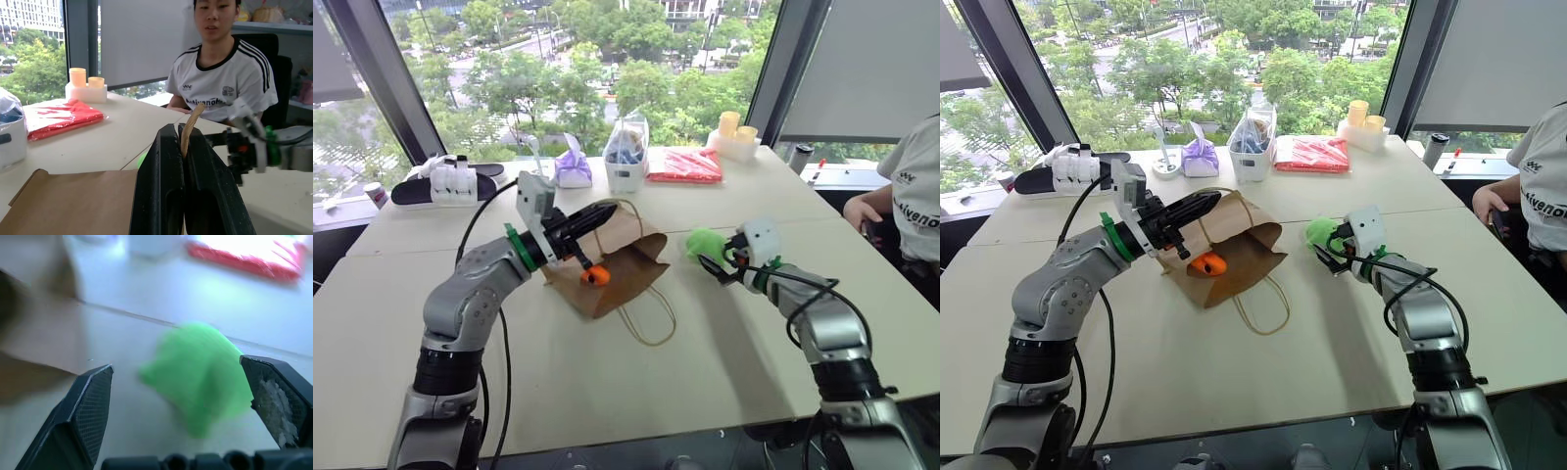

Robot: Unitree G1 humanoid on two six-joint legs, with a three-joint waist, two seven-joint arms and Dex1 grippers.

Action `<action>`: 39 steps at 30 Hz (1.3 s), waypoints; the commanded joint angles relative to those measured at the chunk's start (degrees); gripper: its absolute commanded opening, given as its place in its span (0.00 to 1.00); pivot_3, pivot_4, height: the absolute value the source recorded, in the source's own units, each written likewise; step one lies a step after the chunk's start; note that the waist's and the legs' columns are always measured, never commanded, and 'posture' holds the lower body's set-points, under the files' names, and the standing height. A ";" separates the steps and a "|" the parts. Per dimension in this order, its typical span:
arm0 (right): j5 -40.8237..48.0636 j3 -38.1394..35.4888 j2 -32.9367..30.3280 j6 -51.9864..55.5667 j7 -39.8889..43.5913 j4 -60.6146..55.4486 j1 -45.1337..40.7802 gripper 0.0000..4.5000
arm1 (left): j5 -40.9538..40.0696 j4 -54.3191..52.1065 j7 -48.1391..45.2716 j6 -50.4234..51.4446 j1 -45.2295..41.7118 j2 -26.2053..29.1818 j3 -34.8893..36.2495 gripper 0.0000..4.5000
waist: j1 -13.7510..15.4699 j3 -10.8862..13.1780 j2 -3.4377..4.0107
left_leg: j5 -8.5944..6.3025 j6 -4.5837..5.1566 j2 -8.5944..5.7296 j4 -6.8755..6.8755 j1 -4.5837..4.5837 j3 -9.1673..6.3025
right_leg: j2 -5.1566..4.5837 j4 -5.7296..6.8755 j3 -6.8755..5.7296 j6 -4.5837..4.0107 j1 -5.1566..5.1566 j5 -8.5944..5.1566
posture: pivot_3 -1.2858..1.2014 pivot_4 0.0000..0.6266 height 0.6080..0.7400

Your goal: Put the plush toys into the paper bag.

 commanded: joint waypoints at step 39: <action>21.58 -0.13 10.59 26.22 -7.18 -44.00 16.48 0.05 | 0.76 3.64 -2.13 -1.01 -4.75 -0.11 0.74 0.00 | 0.13 -0.02 0.05 | 0.01 0.00 0.00 0.15 -0.14 -0.13 | 0.03 0.01 -0.03 -0.03 -0.02 0.03 | 0.52 0.24 1.00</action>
